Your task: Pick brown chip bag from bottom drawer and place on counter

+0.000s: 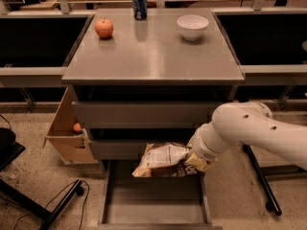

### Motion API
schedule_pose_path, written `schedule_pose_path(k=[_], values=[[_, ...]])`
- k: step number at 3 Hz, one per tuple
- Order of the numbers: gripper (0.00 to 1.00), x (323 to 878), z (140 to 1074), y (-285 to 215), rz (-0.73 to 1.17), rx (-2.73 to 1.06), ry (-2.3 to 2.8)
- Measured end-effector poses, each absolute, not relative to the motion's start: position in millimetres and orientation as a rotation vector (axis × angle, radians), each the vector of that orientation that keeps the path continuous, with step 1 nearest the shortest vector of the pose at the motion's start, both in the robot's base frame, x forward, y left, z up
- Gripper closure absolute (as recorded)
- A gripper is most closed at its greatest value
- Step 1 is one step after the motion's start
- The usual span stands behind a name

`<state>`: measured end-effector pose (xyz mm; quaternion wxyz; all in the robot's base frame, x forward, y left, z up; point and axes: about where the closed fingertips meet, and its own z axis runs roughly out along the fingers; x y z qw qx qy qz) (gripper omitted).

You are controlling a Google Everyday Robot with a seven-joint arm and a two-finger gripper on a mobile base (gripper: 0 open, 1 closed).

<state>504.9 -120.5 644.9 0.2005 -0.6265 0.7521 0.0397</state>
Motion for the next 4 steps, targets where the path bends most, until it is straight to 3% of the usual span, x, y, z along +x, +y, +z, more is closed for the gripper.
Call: schedule_pose_path(k=[2, 4], values=[[1.0, 519, 700, -111, 0.016, -1.775, 2.083], [1.0, 549, 856, -93, -0.169, -1.803, 2.061]])
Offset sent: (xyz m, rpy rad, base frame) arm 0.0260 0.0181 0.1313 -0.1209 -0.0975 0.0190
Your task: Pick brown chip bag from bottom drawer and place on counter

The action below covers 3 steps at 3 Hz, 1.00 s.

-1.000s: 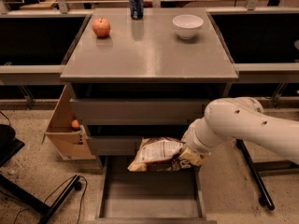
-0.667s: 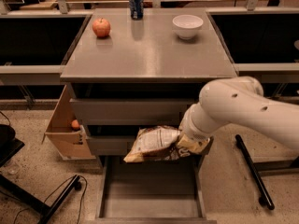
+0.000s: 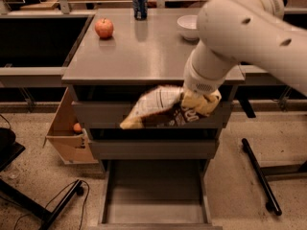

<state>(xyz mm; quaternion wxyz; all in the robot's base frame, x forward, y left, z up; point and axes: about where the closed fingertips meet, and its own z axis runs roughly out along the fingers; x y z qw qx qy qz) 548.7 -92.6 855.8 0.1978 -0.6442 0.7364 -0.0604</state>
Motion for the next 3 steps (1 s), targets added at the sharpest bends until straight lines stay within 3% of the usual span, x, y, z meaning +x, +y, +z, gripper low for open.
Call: schedule_pose_path(k=[2, 3], values=[[1.0, 596, 987, -62, -0.374, -1.732, 2.033], [1.0, 625, 1016, -64, -0.389, -1.64, 2.012]])
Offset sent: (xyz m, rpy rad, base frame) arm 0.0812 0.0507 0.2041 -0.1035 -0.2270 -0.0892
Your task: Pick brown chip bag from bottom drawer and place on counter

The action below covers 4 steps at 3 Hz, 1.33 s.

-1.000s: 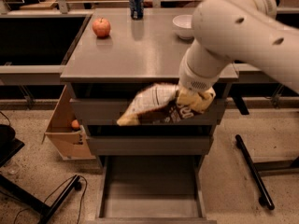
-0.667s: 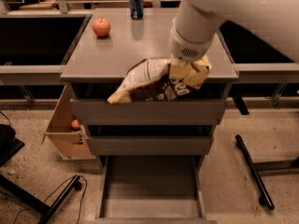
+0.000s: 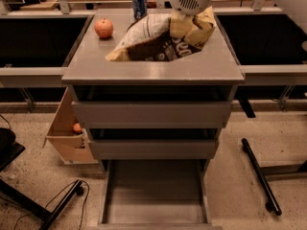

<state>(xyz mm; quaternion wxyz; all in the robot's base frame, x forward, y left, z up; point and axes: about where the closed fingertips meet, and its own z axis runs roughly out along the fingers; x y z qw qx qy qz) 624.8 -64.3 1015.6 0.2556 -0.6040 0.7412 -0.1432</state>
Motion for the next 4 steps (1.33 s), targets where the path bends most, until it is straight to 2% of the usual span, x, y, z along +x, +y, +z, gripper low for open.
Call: schedule_pose_path(k=[3, 4], values=[[0.98, 739, 970, -138, -0.354, -1.358, 1.906], [0.75, 739, 969, -138, -0.354, -1.358, 1.907]])
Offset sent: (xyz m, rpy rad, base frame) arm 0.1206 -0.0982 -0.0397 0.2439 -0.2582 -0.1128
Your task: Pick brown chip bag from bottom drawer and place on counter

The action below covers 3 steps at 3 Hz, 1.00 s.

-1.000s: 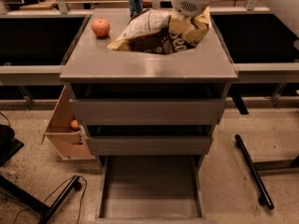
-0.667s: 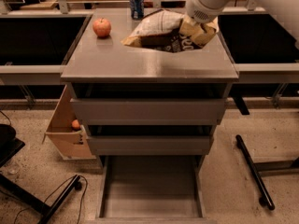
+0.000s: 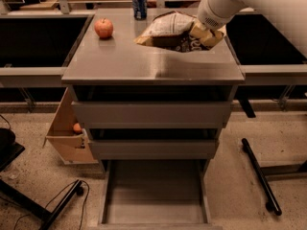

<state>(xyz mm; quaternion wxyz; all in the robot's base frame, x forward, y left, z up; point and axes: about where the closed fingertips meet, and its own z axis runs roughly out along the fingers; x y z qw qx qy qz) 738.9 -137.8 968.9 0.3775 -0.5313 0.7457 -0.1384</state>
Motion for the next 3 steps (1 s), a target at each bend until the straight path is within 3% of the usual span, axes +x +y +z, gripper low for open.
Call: schedule_pose_path(k=[3], values=[[0.06, 738.9, 968.9, -137.8, -0.354, -1.358, 1.907]])
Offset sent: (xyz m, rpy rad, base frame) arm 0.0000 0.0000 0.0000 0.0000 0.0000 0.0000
